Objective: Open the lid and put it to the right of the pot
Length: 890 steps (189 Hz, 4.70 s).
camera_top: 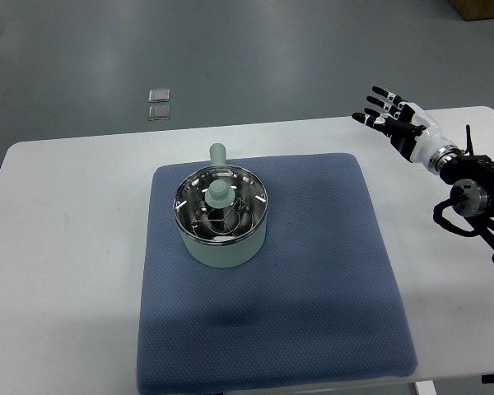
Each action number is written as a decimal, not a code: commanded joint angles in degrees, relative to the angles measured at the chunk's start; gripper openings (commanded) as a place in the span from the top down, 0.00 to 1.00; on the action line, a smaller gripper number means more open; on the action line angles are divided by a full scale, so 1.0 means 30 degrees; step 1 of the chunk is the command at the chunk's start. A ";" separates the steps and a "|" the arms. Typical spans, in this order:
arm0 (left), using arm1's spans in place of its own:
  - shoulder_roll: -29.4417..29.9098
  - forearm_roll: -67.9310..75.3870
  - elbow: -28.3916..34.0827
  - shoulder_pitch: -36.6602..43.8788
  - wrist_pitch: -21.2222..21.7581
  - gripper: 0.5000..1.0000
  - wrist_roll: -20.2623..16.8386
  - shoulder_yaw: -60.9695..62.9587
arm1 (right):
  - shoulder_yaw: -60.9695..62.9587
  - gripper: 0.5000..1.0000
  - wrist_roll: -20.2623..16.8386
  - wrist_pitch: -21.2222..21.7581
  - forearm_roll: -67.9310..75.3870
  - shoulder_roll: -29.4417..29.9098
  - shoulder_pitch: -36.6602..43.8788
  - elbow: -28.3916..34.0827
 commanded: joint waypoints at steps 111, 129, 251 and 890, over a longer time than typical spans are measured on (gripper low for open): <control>0.0000 -0.0003 -0.0001 0.0003 0.0000 0.00 0.0017 -0.0001 | -0.0424 0.14 -0.0046 0.2503 -0.5894 -0.0830 0.2721 0.1210; 0.0000 -0.0003 -0.0001 0.0003 0.0000 0.00 0.0017 -0.0001 | -0.0746 0.14 -0.0046 0.3528 -0.8736 -0.0888 0.3835 0.1767; 0.0000 -0.0003 -0.0001 0.0003 0.0000 0.00 0.0016 -0.0001 | -0.5784 0.14 0.0305 0.5198 -2.2241 -0.0390 0.8873 0.6454; 0.0000 -0.0003 -0.0001 0.0003 0.0000 0.00 0.0016 -0.0001 | -0.9623 0.68 -0.0281 0.6839 -2.9420 0.3565 1.0837 0.6601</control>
